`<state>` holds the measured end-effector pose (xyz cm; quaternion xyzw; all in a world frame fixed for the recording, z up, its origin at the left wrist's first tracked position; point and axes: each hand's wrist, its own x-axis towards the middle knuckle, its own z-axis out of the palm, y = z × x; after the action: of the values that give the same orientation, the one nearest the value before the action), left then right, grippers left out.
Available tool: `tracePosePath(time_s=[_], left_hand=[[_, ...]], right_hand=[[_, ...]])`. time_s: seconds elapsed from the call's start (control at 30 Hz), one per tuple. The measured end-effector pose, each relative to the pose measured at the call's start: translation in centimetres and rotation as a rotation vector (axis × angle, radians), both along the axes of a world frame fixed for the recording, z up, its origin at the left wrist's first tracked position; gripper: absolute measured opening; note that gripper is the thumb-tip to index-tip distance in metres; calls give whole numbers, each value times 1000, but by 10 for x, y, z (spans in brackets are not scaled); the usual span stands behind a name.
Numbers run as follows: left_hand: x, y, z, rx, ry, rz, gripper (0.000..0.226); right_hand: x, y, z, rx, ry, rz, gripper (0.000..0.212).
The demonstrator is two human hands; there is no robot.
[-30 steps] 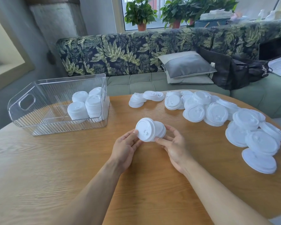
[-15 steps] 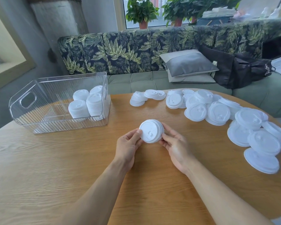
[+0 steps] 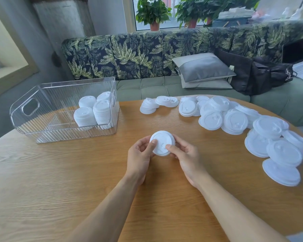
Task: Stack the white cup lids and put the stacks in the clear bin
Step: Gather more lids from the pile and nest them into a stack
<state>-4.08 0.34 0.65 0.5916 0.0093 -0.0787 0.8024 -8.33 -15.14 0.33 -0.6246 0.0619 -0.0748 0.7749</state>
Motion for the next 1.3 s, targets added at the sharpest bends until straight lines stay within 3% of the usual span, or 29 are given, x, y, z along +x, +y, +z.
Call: tracePosePath(time_s=[0.13, 0.6, 1.0, 1.13, 1.3], left_hand=[[-5, 0, 3, 44, -48, -22, 29], [-10, 0, 1, 158, -119, -91, 56], [-12, -5, 7, 191, -115, -126, 35], [-12, -10, 10, 188, -100, -91, 26], [-7, -21, 10, 195, -75, -66, 25]], right_hand=[[-1, 2, -3, 8, -4, -53, 28], [3, -3, -7, 114, 57, -111, 29], [3, -3, -5, 204, 62, -168, 23], [1, -7, -2, 208, 76, -299, 16], [5, -42, 1, 48, 57, -579, 9]])
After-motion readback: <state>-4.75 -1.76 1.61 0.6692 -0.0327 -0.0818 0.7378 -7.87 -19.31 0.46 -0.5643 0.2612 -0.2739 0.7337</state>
